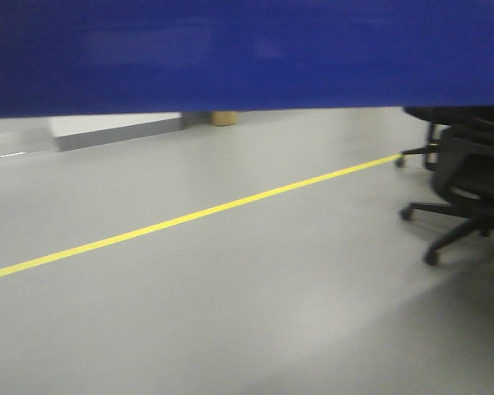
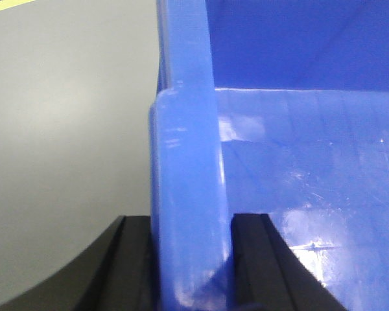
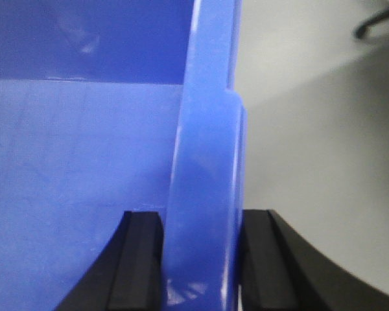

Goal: Move blue bin to conveyor side
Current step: 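Hold the blue bin with both grippers while driving to the red conveyor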

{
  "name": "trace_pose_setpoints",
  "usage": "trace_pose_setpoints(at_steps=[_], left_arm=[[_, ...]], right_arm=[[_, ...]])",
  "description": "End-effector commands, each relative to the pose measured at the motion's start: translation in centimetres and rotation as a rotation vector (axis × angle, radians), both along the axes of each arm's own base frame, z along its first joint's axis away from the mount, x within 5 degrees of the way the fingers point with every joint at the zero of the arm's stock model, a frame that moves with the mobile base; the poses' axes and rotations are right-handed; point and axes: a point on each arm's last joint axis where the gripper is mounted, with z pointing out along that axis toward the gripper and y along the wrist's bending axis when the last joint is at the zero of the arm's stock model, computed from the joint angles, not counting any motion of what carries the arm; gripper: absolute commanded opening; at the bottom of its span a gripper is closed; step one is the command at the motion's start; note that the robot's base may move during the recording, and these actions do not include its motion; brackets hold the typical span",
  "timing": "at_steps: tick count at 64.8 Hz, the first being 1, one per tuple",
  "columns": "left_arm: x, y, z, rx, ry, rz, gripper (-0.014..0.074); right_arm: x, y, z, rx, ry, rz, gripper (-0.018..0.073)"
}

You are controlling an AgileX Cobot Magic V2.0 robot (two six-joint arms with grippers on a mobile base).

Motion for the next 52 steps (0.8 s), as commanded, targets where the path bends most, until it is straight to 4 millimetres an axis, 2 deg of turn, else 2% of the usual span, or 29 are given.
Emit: trace_pose_setpoints(at_steps=[1, 52], left_arm=[[-0.21, 0.32, 1.18, 0.026, -0.113, 0.018, -0.0018], [-0.21, 0.32, 1.18, 0.026, -0.113, 0.018, -0.0018]], right_arm=[[-0.19, -0.68, 1.24, -0.03, -0.123, -0.03, -0.0088], [-0.19, -0.68, 1.24, -0.03, -0.123, -0.03, -0.0088]])
